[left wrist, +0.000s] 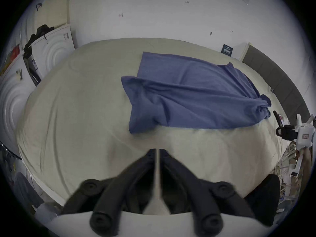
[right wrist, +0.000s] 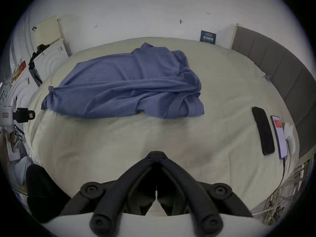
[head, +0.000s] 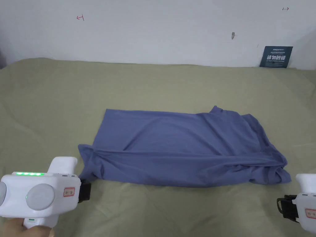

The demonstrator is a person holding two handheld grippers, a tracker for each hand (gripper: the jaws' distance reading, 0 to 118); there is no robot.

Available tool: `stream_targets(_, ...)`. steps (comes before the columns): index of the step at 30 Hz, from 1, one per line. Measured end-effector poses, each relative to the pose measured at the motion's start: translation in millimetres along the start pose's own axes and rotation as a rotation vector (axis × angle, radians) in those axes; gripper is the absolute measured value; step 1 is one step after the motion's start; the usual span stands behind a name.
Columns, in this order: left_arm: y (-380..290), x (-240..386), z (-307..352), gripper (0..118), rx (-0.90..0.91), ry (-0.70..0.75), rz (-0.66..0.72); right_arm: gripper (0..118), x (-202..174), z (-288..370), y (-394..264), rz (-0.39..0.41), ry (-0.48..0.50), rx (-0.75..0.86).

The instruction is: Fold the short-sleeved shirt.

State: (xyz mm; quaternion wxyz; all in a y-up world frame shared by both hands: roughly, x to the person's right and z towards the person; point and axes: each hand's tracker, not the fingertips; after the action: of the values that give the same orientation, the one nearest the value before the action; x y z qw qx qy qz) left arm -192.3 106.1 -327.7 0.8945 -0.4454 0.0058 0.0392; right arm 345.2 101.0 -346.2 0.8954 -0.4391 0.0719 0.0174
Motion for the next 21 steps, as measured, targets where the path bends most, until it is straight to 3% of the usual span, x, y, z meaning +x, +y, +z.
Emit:
stream_targets(2, 14.3, -1.8, -3.8, 93, 0.011, 0.016, 0.003, 0, 3.6, 0.6, 2.0, -0.007, -0.003, 0.003)
stream_targets(9, 58.1, -0.2, -44.8, 93, -0.032, 0.057, 0.021, 0, 14.6, -5.3, 5.1, -0.023, -0.025, 0.007)
stream_targets(10, 60.2, 0.5, -52.5, 90, -0.054, 0.062, 0.017, 0, 16.7, -7.6, 6.1, -0.031, -0.029, 0.005)
stream_targets(11, 61.1, 1.1, -58.7, 72, -0.082, 0.062, 0.015, 0, 18.9, -9.7, 7.4, -0.040, -0.034, 0.002)
stream_targets(13, 61.5, 5.6, -64.6, 5, -0.101, 0.039, 0.022, 0, 21.8, -12.8, 10.5, -0.058, -0.033, 0.004)
stream_targets(14, 60.4, 7.6, -66.1, 5, -0.105, -0.021, 0.027, 6, 25.7, -15.8, 15.0, -0.080, -0.025, 0.007)
stream_targets(15, 58.5, 10.0, -63.1, 5, -0.069, -0.046, 0.031, 23, 28.9, -19.0, 19.8, -0.099, -0.029, 0.011)
stream_targets(16, 58.2, 14.5, -62.9, 5, -0.075, 0.009, 0.017, 54, 30.5, -22.2, 25.1, -0.106, -0.037, 0.010)
stream_targets(17, 58.4, 13.2, -64.2, 5, -0.076, 0.007, -0.006, 100, 34.2, -28.5, 34.0, -0.108, -0.044, 0.000)
stream_targets(19, 58.8, 17.6, -63.2, 5, -0.069, 0.010, -0.023, 113, 41.4, -45.2, 48.3, -0.115, -0.051, -0.015)
stream_targets(21, 61.0, 13.3, -64.2, 5, -0.068, 0.003, -0.020, 117, 44.1, -55.5, 61.9, -0.136, -0.047, 0.009)
